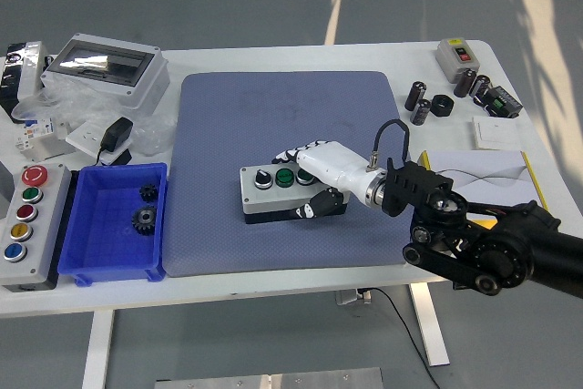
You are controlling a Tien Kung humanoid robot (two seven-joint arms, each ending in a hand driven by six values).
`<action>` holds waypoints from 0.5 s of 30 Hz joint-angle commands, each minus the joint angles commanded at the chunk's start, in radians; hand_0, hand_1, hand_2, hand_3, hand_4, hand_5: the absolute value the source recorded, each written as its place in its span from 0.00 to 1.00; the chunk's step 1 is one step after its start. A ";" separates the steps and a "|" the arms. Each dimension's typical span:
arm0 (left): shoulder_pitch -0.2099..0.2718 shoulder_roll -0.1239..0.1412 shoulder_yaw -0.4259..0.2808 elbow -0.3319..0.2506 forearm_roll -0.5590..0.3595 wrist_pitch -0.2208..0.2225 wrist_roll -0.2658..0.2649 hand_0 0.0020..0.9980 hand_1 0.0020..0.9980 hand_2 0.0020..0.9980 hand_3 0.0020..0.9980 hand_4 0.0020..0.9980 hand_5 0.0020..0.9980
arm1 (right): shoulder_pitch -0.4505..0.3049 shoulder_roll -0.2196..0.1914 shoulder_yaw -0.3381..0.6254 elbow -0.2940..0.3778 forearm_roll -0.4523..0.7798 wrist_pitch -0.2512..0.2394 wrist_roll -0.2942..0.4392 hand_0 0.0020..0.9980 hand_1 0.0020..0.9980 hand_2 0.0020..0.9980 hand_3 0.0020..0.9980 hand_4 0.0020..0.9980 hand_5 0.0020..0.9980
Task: Pick up the button,place it on the desk,press the button,press the button
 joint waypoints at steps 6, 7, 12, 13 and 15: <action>0.001 0.000 0.000 0.000 0.000 0.000 0.000 0.62 0.59 0.55 0.61 0.63 0.20 | -0.005 -0.002 0.004 0.015 0.074 0.031 -0.008 0.91 0.86 0.85 0.92 0.50 0.03; 0.001 0.000 0.000 0.000 0.001 0.000 0.000 0.62 0.59 0.55 0.61 0.63 0.20 | -0.006 -0.002 0.006 0.017 0.086 0.036 -0.010 0.91 0.86 0.85 0.92 0.50 0.03; 0.002 0.000 -0.003 0.000 0.004 -0.002 -0.001 0.63 0.59 0.55 0.61 0.63 0.20 | -0.007 -0.008 0.018 0.031 0.126 0.054 -0.014 0.93 0.87 0.88 0.98 0.55 0.01; 0.002 0.000 -0.004 0.000 0.005 -0.003 -0.002 0.63 0.59 0.55 0.61 0.63 0.20 | -0.007 -0.009 0.019 0.033 0.132 0.057 -0.014 0.93 0.87 0.88 0.98 0.55 0.01; 0.002 0.000 -0.006 0.000 0.006 -0.004 -0.004 0.63 0.58 0.54 0.61 0.63 0.20 | -0.007 -0.011 0.020 0.037 0.138 0.060 -0.015 0.94 0.89 0.91 1.00 0.59 0.02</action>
